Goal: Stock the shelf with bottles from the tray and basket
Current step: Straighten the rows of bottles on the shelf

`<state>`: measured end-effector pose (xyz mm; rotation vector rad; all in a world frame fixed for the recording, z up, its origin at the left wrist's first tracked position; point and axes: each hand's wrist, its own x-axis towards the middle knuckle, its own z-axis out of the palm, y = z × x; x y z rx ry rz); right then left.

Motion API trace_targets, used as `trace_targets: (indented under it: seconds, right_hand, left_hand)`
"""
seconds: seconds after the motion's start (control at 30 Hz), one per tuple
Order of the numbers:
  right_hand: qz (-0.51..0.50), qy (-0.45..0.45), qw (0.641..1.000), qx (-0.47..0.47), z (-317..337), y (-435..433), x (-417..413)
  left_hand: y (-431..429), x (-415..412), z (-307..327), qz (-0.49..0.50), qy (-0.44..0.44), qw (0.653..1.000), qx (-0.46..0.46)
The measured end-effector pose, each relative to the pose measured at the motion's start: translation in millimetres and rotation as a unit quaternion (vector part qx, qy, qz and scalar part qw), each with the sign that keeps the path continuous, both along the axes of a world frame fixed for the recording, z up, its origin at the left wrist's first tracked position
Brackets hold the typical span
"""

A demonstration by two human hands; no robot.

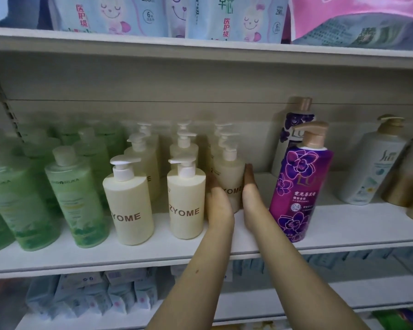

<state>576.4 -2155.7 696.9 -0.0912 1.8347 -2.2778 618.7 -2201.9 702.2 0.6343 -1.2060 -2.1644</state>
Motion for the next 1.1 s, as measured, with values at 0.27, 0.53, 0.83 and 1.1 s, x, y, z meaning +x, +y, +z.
trace_targets:
  seconds: [0.27, 0.53, 0.83, 1.1]
  right_hand:
    - [0.064, 0.003, 0.998, -0.011, -16, 7, -14]
    - [0.080, 0.014, 0.997, 0.008, -21, 7, -16]
    - [0.071, -0.002, 0.997, -0.042, -2, 10, 3]
    - [0.052, -0.009, 0.998, -0.038, -3, 17, 20]
  left_hand:
    - [-5, -9, -7, 0.031, -0.032, 0.998, -0.034]
    - [-2, -7, -3, 0.023, -0.030, 0.999, -0.033]
    - [2, 3, -5, -0.017, -0.043, 0.996, -0.076]
    - [9, 13, -14, 0.015, -0.061, 0.995, -0.077]
